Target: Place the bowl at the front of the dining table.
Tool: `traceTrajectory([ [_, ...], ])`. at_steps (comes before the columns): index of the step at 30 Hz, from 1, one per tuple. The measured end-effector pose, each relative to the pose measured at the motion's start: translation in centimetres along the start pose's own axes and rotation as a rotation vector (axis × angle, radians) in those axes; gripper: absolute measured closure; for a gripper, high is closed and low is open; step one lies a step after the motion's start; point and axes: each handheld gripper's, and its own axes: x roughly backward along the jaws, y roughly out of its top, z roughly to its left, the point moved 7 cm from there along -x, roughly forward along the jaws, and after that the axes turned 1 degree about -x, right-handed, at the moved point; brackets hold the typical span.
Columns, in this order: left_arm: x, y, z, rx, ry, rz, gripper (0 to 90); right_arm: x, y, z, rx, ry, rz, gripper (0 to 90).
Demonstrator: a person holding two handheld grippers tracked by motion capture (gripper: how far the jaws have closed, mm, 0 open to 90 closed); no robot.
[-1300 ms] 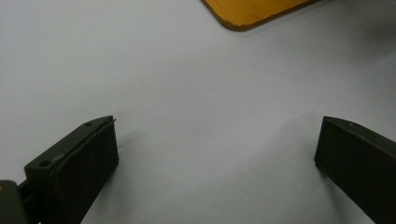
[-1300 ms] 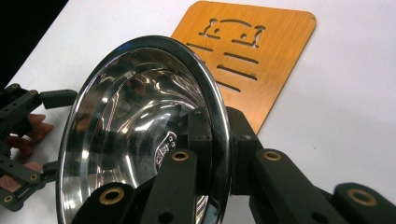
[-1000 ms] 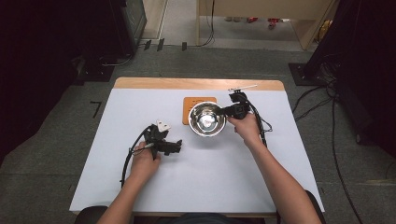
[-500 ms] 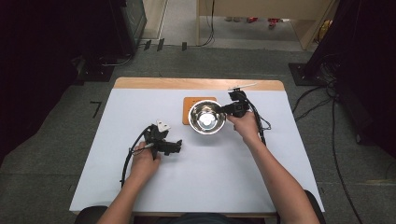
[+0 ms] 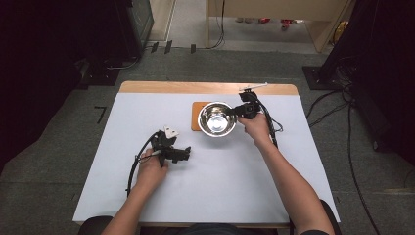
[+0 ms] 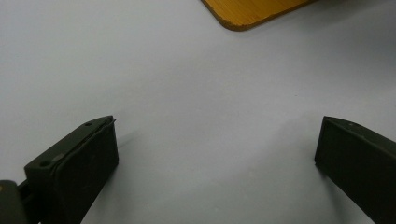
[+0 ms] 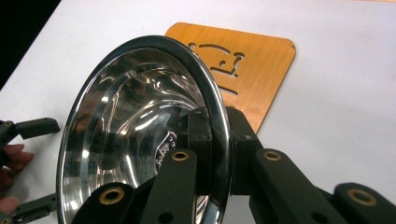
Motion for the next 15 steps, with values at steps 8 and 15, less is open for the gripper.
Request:
traceTrajectory([
  [8, 0.00, 0.00, 0.00, 0.000, 0.000, 0.000, 0.0, -0.29, 0.32, -0.14, -0.006, -0.005, 0.002, 83.4],
  [15, 0.00, 0.00, 0.00, 0.000, 0.000, 0.000, 0.0, -0.81, 0.69, -0.18, -0.021, -0.010, 0.002, 83.4],
])
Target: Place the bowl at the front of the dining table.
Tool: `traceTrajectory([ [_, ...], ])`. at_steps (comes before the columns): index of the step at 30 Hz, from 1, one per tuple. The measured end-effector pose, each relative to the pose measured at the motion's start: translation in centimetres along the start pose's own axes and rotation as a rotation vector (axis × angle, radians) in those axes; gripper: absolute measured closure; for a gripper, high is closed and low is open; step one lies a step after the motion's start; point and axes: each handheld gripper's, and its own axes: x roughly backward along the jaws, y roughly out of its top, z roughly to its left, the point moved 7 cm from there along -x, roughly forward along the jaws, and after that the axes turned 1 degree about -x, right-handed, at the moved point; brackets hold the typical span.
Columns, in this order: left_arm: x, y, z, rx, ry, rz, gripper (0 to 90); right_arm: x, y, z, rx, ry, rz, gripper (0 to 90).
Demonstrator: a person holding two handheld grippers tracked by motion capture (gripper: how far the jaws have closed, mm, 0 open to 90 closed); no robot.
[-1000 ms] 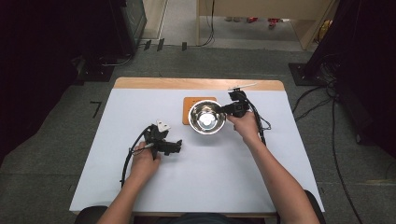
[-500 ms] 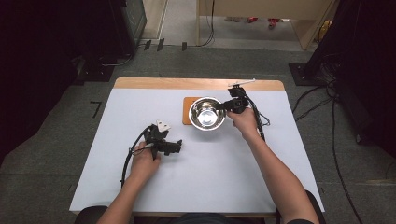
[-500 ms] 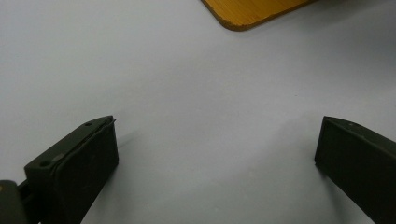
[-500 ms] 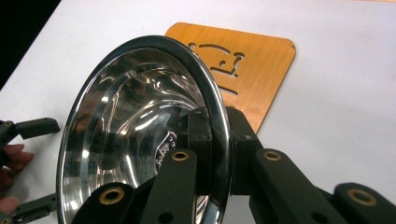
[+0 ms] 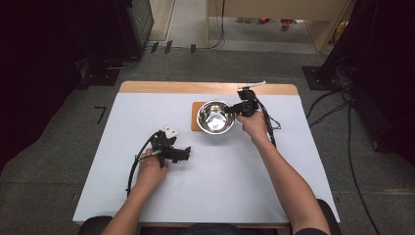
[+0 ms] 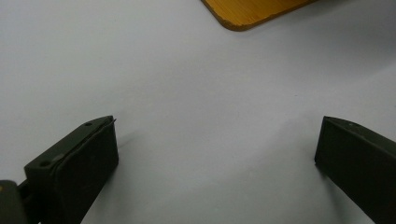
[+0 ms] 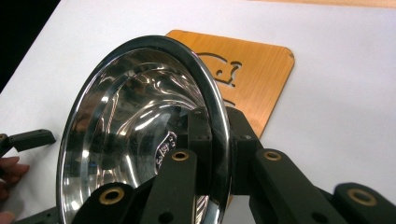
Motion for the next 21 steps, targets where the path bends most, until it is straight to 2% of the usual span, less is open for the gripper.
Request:
traceTrajectory([
  [21, -0.01, 0.00, 0.00, 0.000, 0.000, -0.001, 0.0, -0.90, 1.02, -0.98, -0.045, -0.029, -0.008, 83.4],
])
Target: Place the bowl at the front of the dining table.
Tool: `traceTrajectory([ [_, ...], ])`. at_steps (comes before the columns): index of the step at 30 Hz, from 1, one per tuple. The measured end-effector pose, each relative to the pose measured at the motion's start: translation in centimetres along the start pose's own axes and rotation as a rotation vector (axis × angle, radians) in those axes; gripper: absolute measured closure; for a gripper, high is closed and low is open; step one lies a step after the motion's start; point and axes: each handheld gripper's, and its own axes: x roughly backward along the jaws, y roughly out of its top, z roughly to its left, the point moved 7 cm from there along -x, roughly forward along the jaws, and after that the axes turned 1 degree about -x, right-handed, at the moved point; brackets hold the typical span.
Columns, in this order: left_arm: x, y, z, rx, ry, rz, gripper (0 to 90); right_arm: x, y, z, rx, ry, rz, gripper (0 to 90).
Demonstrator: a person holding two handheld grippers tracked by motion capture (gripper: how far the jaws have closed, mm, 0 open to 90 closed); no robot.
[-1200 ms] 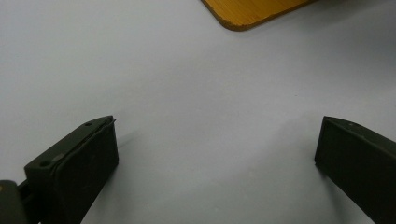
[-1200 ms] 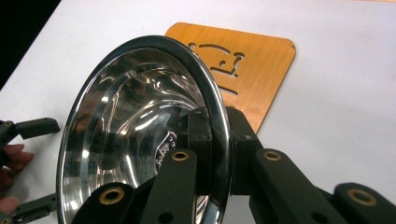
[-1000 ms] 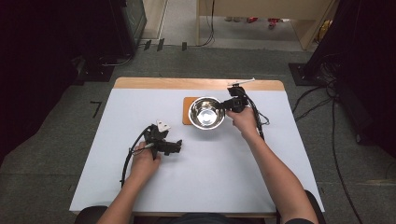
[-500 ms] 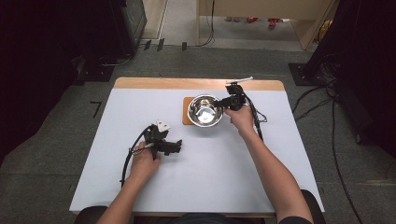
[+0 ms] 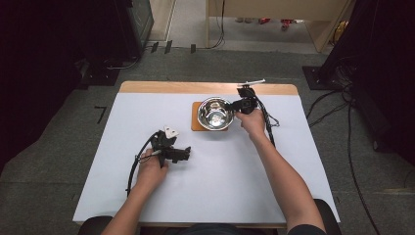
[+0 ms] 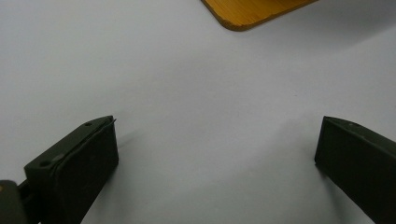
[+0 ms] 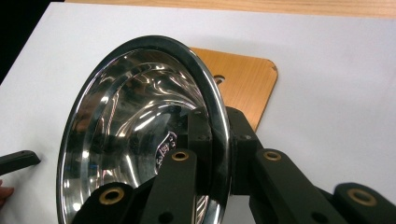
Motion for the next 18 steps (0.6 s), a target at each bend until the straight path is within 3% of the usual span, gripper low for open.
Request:
traceTrajectory([
  [18, 0.0, 0.0, 0.0, 0.000, 0.000, 0.000, 0.0, -1.2, 1.0, -0.1, -0.008, -0.030, 0.002, 83.4],
])
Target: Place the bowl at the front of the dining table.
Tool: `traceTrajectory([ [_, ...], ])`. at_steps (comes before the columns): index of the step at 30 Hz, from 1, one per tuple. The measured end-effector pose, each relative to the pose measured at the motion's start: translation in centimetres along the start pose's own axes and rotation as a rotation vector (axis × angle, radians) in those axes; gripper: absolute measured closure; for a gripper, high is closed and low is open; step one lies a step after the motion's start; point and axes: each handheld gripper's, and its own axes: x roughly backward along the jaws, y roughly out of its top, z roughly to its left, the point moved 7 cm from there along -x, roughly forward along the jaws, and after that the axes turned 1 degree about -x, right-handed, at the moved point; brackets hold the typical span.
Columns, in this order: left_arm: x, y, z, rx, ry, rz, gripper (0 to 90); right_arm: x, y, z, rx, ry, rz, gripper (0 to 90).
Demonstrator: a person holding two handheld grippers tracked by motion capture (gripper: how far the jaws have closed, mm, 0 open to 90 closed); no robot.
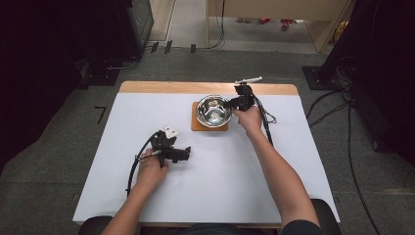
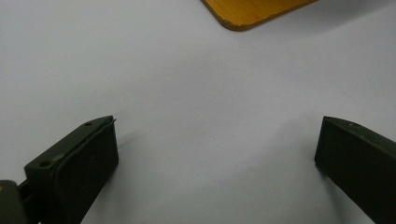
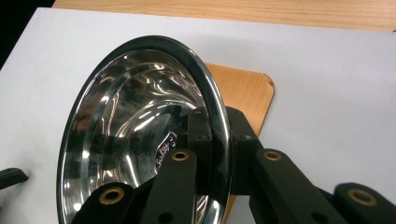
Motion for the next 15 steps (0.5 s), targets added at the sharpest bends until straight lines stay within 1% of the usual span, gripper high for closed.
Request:
traceTrajectory([
  [8, 0.0, 0.0, 0.0, 0.001, 0.000, 0.000, 0.0, -0.6, 0.4, 0.3, -0.014, -0.005, -0.011, 83.3],
  [11, 0.0, 0.0, 0.0, 0.000, 0.000, 0.000, 0.0, -0.9, 0.4, 0.3, -0.020, -0.009, -0.003, 83.3],
  [15, 0.0, 0.0, 0.0, 0.000, 0.000, 0.000, 0.0, -1.2, 0.4, 0.2, -0.033, 0.000, -0.008, 83.3],
])
